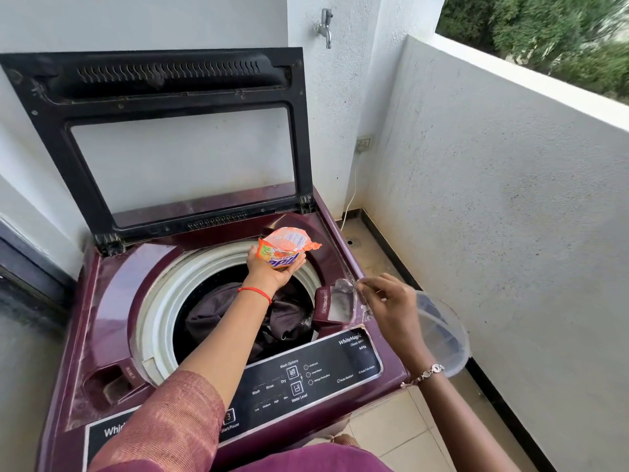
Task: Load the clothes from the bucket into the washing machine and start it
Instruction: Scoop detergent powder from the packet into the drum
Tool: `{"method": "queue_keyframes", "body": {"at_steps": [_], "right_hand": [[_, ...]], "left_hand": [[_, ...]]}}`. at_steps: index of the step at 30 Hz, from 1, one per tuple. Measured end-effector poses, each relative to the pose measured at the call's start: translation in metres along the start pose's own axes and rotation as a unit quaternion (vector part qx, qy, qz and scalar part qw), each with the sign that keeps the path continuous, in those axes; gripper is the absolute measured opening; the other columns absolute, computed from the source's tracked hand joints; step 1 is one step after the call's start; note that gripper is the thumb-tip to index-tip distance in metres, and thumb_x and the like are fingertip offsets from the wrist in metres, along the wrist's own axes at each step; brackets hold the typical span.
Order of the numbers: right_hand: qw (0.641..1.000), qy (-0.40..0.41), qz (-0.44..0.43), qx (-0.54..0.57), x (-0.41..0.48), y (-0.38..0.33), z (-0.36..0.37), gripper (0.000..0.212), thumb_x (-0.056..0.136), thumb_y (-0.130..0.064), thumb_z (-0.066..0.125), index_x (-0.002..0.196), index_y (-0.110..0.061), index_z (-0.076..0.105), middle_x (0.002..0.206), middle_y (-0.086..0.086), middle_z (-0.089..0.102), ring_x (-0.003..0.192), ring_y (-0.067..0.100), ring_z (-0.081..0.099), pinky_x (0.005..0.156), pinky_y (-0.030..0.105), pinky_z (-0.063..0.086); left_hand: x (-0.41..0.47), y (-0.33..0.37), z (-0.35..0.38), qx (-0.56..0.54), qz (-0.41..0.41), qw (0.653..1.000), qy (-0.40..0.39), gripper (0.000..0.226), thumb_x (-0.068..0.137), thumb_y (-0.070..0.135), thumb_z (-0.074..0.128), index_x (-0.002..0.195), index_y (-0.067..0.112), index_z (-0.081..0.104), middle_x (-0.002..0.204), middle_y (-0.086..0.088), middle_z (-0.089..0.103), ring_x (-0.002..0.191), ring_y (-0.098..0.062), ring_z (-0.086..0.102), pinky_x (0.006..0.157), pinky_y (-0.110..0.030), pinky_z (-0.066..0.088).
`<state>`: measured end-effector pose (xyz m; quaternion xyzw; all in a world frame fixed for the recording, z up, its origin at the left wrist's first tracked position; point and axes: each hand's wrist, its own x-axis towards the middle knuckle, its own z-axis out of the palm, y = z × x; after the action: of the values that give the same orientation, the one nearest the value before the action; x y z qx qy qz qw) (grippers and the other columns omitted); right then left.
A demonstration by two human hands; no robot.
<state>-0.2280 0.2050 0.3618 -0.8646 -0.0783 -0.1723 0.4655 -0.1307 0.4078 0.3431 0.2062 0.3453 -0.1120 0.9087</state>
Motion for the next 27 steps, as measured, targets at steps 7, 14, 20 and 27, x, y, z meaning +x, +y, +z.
{"method": "queue_keyframes", "body": {"at_steps": [7,14,20,27], "right_hand": [[0.954,0.152,0.053,0.252,0.037,-0.028,-0.028,0.009,0.082,0.003,0.064,0.083,-0.003,0.070,0.058,0.000,0.066,0.049,0.016,0.056,0.047,0.021,0.049],[0.951,0.072,0.034,0.299,0.057,-0.058,-0.019,0.009,0.082,-0.003,0.066,0.077,-0.009,0.072,0.058,0.005,0.066,0.050,0.020,0.057,0.051,0.022,0.049],[0.945,-0.121,-0.174,0.250,0.051,-0.129,0.017,0.052,0.072,0.039,-0.002,0.044,0.031,0.042,0.022,0.011,0.036,0.033,-0.029,0.021,0.072,-0.007,0.042],[0.983,-0.083,-0.158,-0.042,0.053,-0.064,0.049,0.012,0.085,0.003,0.059,0.086,0.008,0.070,0.077,0.020,0.067,0.065,0.031,0.062,0.062,0.036,0.049]], "left_hand": [[-0.002,0.004,-0.001,0.012,0.002,1.000,0.002,0.061,0.097,0.047,0.026,0.140,0.003,0.035,0.145,-0.028,0.031,0.133,-0.050,0.028,0.105,-0.044,0.037],[0.000,0.005,-0.002,0.021,-0.003,1.000,-0.003,0.063,0.097,0.048,0.026,0.138,0.001,0.037,0.143,-0.028,0.035,0.132,-0.048,0.031,0.104,-0.046,0.036],[0.002,-0.026,0.007,-0.020,0.062,0.996,-0.058,0.057,0.099,0.046,0.028,0.148,0.020,0.018,0.156,-0.010,0.018,0.138,-0.018,0.027,0.114,-0.047,0.025],[-0.004,0.001,0.008,0.053,0.031,0.998,0.022,0.062,0.096,0.052,0.025,0.132,0.006,0.046,0.140,-0.015,0.047,0.130,-0.027,0.043,0.088,-0.036,0.038]]}}
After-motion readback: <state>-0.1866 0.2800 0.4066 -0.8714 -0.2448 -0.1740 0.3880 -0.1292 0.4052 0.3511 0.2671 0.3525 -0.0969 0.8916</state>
